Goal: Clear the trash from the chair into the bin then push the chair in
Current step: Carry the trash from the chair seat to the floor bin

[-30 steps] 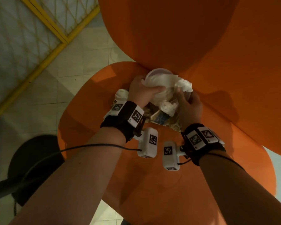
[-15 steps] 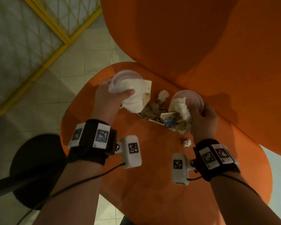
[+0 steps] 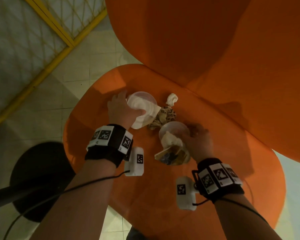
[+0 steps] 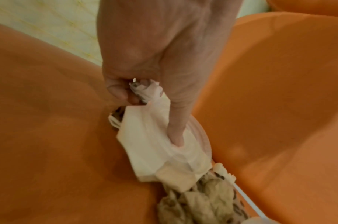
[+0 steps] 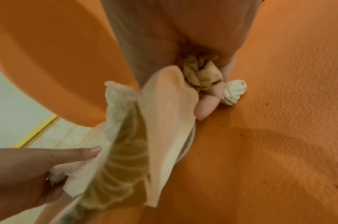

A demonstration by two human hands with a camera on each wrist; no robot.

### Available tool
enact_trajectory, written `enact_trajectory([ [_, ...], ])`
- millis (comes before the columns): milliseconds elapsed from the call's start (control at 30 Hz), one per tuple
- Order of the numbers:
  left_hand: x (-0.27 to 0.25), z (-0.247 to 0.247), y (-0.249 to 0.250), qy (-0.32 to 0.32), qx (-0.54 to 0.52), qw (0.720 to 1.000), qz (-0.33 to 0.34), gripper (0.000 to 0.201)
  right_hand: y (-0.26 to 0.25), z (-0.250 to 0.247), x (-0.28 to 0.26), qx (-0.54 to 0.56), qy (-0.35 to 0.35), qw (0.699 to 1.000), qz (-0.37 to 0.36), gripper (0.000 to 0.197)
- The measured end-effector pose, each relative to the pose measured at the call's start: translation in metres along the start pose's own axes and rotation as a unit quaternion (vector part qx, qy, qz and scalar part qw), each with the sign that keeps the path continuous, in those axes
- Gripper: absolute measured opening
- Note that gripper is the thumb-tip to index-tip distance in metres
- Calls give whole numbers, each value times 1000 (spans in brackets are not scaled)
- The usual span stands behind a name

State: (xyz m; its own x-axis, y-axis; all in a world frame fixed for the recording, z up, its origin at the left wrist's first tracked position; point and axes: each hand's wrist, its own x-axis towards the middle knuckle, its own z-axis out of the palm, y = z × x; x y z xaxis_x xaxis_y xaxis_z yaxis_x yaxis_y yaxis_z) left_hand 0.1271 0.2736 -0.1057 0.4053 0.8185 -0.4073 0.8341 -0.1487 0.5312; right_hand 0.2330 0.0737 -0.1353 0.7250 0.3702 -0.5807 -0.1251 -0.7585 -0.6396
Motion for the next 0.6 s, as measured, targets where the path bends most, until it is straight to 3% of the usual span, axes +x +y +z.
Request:
enact_trajectory([
  [67,2,1,-5,-8,12,1000,5,80,1,3,-1,-16,1,1000,-4,45],
  [200,1,-3,-10,-26,-106,994,1,76,0,-2,-1,-3,4,1000,8,32],
  [433,-8,-26,0,-12,-231,973,16,55,6,-22,-7,67,2,997,23,29],
  [500,-13,-32,4,-50,-244,968,27,54,9,-33,-13,79,1,996,32,27],
  [600,-18,-30,14,-164,-183,968,51,62,18,-48,-21,79,-15,996,46,29],
])
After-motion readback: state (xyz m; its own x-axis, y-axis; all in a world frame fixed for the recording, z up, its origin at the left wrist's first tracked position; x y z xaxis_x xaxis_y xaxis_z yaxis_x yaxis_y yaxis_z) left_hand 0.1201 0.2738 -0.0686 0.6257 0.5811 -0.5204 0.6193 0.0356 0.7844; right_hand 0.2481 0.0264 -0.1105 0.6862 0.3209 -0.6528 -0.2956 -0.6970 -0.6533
